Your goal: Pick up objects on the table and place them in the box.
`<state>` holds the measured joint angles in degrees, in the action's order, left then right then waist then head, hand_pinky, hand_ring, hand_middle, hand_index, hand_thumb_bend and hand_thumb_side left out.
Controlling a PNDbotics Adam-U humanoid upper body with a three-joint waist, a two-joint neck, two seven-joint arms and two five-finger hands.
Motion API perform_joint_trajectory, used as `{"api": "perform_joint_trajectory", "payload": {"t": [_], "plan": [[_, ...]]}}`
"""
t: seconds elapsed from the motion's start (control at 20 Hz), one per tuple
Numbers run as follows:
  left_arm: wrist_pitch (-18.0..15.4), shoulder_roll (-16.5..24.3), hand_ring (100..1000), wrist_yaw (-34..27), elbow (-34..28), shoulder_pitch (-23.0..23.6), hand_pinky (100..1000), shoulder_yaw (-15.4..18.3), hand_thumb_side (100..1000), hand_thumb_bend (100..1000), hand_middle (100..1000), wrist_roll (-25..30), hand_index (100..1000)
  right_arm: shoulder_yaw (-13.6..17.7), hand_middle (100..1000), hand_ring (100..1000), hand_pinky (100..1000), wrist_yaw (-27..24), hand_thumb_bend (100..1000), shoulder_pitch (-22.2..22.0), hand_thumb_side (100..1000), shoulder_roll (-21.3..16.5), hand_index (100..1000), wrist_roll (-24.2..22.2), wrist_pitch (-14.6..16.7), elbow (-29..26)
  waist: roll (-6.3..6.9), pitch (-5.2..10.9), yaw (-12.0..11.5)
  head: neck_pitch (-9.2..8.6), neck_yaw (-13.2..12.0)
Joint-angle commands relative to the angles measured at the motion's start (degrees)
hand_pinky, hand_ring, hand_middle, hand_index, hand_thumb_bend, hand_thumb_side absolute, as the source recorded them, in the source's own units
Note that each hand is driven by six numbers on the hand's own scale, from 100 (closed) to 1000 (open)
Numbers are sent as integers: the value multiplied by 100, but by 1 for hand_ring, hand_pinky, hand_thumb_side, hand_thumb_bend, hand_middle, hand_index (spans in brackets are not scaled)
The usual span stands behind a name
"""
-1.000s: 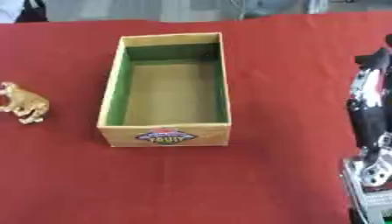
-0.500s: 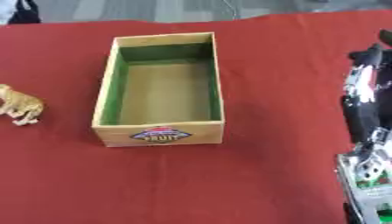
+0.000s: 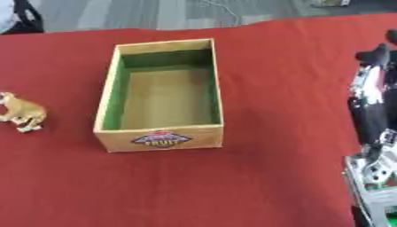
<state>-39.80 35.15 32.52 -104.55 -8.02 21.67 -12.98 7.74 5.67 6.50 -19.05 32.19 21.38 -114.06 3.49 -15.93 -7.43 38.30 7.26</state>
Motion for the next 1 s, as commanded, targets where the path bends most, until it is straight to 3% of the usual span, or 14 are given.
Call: {"api": "perform_joint_trajectory", "payload": {"t": [0.05,0.3,0.55,1.0], "plan": [[-172,708,823,620,373,-201,809,-109,294,100,765,151,923,52,419,569,874,-77,100,13,416,-171,748,-2,29,-53,15,129,-6,75,-26],[-656,1320,840,1340,1171,-509,824,-321,277,100,771,589,923,54,418,569,873,-85,100,-22,418,-193,748,-13,50,-53,29,146,4,138,-32],[-1104,1766,859,1416,2121,-941,838,-529,271,100,798,968,960,14,415,568,874,-37,100,-15,423,-176,748,-35,53,-53,33,98,26,109,-135],[-1217,2064,906,1928,3230,-2182,863,-1047,294,100,844,1285,988,-100,409,568,876,94,100,-11,433,-111,749,-95,69,-53,-7,-17,107,-62,-294]]}}
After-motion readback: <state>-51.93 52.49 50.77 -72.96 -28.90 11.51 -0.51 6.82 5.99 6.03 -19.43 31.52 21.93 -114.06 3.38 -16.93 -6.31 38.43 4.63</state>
